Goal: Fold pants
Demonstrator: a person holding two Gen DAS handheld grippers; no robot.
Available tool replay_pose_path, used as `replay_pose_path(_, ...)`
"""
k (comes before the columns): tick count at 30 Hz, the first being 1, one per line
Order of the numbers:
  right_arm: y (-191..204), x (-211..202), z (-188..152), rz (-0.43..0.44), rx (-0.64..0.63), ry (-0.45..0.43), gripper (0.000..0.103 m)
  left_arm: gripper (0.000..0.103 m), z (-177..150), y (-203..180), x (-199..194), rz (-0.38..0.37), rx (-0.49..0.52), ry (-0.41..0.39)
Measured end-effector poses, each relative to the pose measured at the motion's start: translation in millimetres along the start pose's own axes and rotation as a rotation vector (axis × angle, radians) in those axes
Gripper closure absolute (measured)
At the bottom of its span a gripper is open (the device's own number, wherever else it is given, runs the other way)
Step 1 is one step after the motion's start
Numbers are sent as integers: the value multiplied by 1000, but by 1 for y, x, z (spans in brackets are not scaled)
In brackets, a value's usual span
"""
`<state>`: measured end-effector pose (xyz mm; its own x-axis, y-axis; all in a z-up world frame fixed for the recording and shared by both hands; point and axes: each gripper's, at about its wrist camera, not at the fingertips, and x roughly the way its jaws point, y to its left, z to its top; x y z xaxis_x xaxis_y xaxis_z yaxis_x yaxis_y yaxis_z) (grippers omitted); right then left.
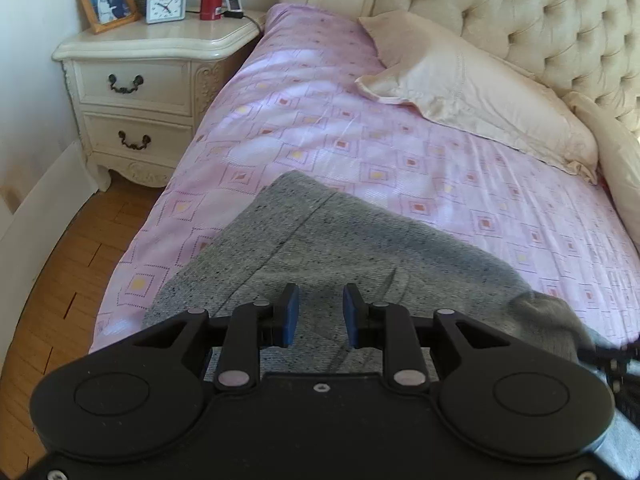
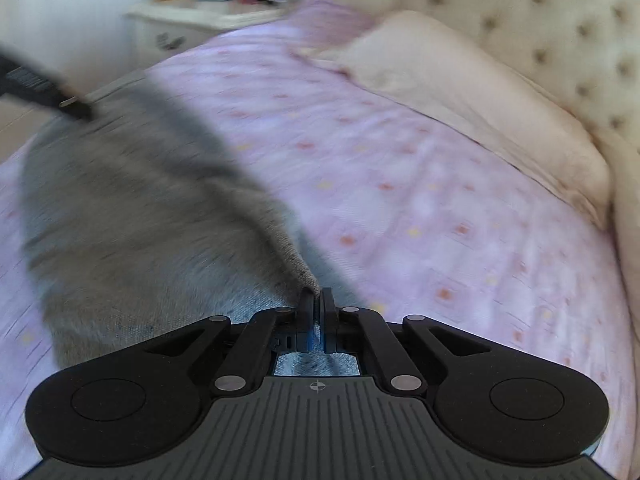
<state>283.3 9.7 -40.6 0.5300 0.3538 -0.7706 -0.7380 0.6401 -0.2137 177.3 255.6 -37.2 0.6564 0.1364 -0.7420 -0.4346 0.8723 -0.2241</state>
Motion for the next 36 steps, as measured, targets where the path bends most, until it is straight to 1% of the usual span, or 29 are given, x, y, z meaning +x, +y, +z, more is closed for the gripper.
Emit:
replay_pose_path(1,-5,7,1,9,31,23,100,71,0,-2,-2,-7,5,-11)
replay_pose_path(2,-6,12,0,-2,34,33,99,71,0,-4,-3,-8,15,-21)
replay_pose_path(3,-3,15,-2,-20,9,40,99,70,-1,-6,-3,-5,30,-24)
replay_pose_path(4,-1,18,-3,-30,-2,46,99,66,-2,-7,-3,-5,45,-19)
replay_pose_path(5,0,20,-2,-40,16,48,99,62,-3,-8,-2,-8,54,-15)
replay_pose_path(7,-3,19,0,-46,75,52,99,59,-3,-7,1,-16,55,-8)
replay_pose_path(8,-3,18,1,-56,86,54,95,57,-3,-7,4,-9,57,-1)
replay_pose_path(10,-3,15,3,-94,80,39,88,55,-2,-7,15,36,76,31)
replay_pose_path(11,-6,13,5,-98,104,36,87,53,-2,-5,25,48,82,56)
replay_pose_path(12,-11,10,7,-100,144,31,87,53,-1,-3,30,54,68,57)
replay_pose_path(13,-13,5,9,-122,170,12,87,53,1,0,32,68,43,36)
replay_pose_path(14,-11,-3,11,-156,169,-27,87,53,5,2,34,75,21,36)
replay_pose_path(15,-6,-12,15,-155,145,-79,87,53,8,5,36,68,2,37)
replay_pose_path(17,8,-26,22,-73,94,-170,87,53,9,10,36,56,-25,34)
replay_pose_path(18,17,-27,26,-25,70,-176,87,53,9,10,36,55,-28,33)
replay_pose_path(20,37,-17,33,58,20,-142,87,53,6,6,36,73,1,28)
replay_pose_path(21,47,-10,35,81,-4,-125,87,53,5,3,35,85,21,25)
replay_pose_path(22,54,-1,37,82,-19,-109,87,53,4,0,35,95,38,20)
replay_pose_path(24,59,22,40,37,2,-67,88,53,3,-2,34,101,56,13)
replay_pose_path(26,51,47,43,-31,74,-21,87,53,3,-1,33,92,49,9)
replay_pose_path(28,39,50,48,-60,137,-60,84,53,3,1,32,80,40,6)
replay_pose_path(30,30,36,48,-77,218,-111,84,53,2,0,31,83,52,-2)
replay_pose_path(31,24,24,43,-75,256,-151,83,53,1,-1,32,89,62,-5)
replay_pose_path(32,17,10,36,-94,282,-180,83,53,0,-3,32,95,71,-10)
replay_pose_path(34,0,-15,15,-164,300,-199,83,53,-1,-6,33,105,78,-20)
replay_pose_path(36,-22,-43,-18,-243,314,-186,81,53,-3,-9,33,118,87,-33)
